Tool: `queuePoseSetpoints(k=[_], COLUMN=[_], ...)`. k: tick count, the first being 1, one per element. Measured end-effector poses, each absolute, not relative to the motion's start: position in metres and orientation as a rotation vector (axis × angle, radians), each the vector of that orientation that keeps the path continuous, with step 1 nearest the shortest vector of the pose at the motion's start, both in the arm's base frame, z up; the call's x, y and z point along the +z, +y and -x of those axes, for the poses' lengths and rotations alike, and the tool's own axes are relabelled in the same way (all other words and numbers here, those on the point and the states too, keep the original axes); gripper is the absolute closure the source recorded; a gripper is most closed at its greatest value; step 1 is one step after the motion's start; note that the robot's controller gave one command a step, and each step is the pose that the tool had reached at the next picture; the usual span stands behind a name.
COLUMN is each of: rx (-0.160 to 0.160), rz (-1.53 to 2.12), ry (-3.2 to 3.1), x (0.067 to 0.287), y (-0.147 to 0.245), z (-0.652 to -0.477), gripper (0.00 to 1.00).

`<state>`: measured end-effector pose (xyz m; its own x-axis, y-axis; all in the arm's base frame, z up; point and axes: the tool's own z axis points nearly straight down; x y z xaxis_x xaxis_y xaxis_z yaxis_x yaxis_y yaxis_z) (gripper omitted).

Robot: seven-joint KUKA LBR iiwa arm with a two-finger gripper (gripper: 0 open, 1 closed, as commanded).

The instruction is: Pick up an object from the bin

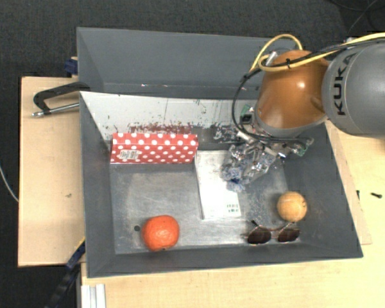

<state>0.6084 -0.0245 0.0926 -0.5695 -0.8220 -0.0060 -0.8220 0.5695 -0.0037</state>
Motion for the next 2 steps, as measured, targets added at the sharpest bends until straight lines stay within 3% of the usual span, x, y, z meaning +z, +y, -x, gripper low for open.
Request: queuePoseSetpoints(k=[1,2], rx=[-0.001,0.001], rz=[1.45,1.451], ry=[2.78,2.781], x=[0.1454,0.1448], y=[-0.0234,-0.0233], z=[-0.6101,-0.6097], gripper=[1.0,1.0])
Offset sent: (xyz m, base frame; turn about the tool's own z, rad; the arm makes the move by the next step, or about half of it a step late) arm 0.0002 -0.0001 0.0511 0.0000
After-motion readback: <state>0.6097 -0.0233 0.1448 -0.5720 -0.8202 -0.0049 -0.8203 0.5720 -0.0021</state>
